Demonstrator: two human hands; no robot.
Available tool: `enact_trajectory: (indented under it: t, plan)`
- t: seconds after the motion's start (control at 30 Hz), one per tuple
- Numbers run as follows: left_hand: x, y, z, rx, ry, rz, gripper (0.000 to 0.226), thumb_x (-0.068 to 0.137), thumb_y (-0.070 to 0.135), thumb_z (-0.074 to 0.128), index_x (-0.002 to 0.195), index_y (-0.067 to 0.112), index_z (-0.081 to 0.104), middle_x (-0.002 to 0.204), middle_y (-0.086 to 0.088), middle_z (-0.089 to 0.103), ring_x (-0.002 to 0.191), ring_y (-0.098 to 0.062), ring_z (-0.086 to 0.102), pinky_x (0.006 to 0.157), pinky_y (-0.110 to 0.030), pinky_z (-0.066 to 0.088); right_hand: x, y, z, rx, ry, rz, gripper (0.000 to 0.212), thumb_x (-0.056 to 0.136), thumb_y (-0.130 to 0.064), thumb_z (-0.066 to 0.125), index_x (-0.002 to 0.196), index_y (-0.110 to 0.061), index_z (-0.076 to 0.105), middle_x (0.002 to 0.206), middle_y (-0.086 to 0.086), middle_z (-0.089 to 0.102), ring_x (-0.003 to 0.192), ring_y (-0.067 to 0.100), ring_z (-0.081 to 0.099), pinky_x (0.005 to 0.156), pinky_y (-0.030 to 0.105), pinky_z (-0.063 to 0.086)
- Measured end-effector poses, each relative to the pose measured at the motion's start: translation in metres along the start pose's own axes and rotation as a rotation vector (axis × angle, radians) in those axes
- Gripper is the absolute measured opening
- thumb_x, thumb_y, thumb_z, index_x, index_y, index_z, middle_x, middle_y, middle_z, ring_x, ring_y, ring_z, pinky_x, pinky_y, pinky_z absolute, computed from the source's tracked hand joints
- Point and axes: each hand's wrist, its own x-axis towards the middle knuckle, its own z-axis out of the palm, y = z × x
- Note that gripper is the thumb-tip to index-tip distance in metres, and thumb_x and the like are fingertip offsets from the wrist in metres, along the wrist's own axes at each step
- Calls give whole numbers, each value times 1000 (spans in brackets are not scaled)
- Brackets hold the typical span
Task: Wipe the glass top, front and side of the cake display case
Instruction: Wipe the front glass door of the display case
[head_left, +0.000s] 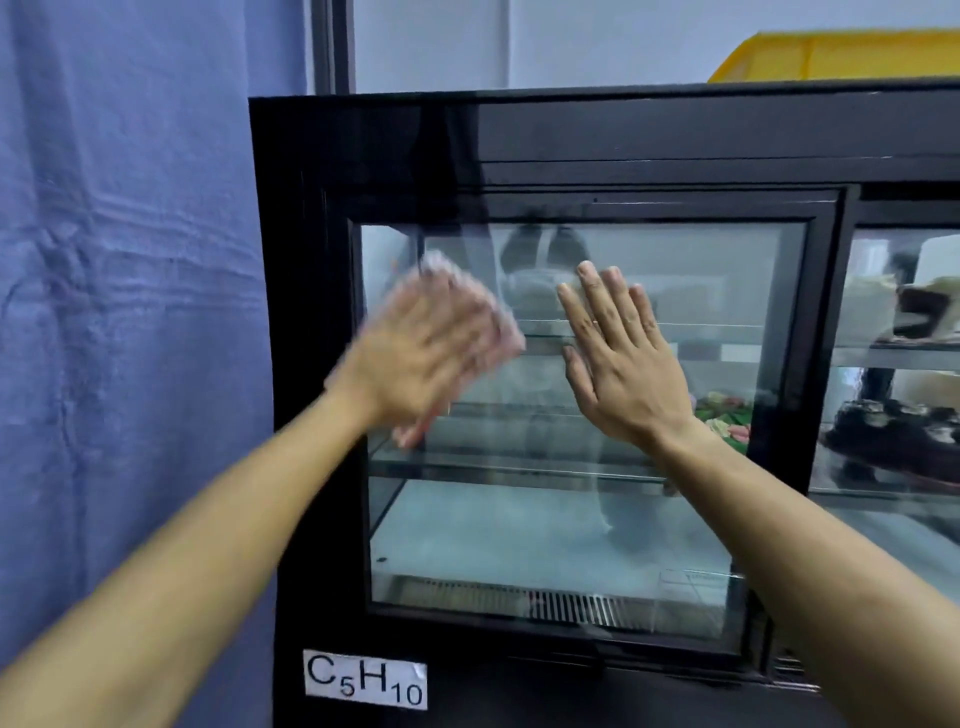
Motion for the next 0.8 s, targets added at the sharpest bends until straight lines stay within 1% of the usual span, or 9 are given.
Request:
enact_trajectory:
  t: [0.13,0.2,0.3,0.37,0.47,0.53,0.67,0.73,0.8]
  plan:
    - [70,-60,-14,40,105,-384,58,112,35,34,165,13,26,170,-19,24,157,-45,19,130,-56,10,-4,3,6,-41,10,2,62,110,-34,34,166,-14,16,173,14,9,160,32,6,130,49,8]
    - [74,-40,-10,16,152,-517,59,111,31,36,165,11,22,171,-19,20,158,-44,14,130,-55,7,-4,2,9,-56,25,-4,61,110,-34,33,166,-13,17,173,14,10,160,34,7,130,50,10]
    - [39,39,4,-86,198,-670,64,106,27,39,164,4,23,172,-18,13,160,-39,6,130,-56,6,-5,2,10,-66,33,5,61,110,-34,33,165,-12,17,173,15,10,160,34,8,130,50,10]
    - [-17,116,23,-170,101,-606,67,104,32,39,164,7,24,173,-16,10,161,-38,4,130,-57,4,-5,0,10,-67,36,6,61,111,-34,31,166,-12,17,173,15,10,160,34,7,130,50,9]
    - [-128,240,46,-222,-122,-330,68,105,41,36,167,18,16,175,-7,0,162,-31,-2,130,-51,-1,-4,0,12,-63,38,2,61,111,-36,27,166,-12,16,173,16,9,160,35,7,130,51,9]
    - [-178,280,53,-176,-238,-222,71,103,44,42,167,25,19,176,-1,4,162,-27,1,130,-48,3,-6,2,13,-70,38,1,61,111,-36,28,166,-12,15,172,16,9,160,35,7,130,52,11]
    - [-151,223,49,-191,-248,-115,58,107,47,41,163,32,34,172,3,22,161,-24,10,131,-47,2,-5,1,13,-65,52,5,61,111,-36,29,166,-12,17,172,17,10,160,36,8,130,52,11]
    - [-99,165,40,-206,-93,-173,58,107,45,41,162,29,34,170,-1,24,161,-28,11,130,-53,6,-6,1,14,-66,54,6,61,111,-36,30,165,-11,18,172,17,11,160,36,8,130,52,11]
    - [-30,95,22,-155,78,-342,61,106,40,39,163,20,27,171,-8,15,160,-33,7,129,-57,9,-6,1,13,-66,60,8,61,110,-35,31,165,-12,19,172,16,12,160,36,8,130,52,11]
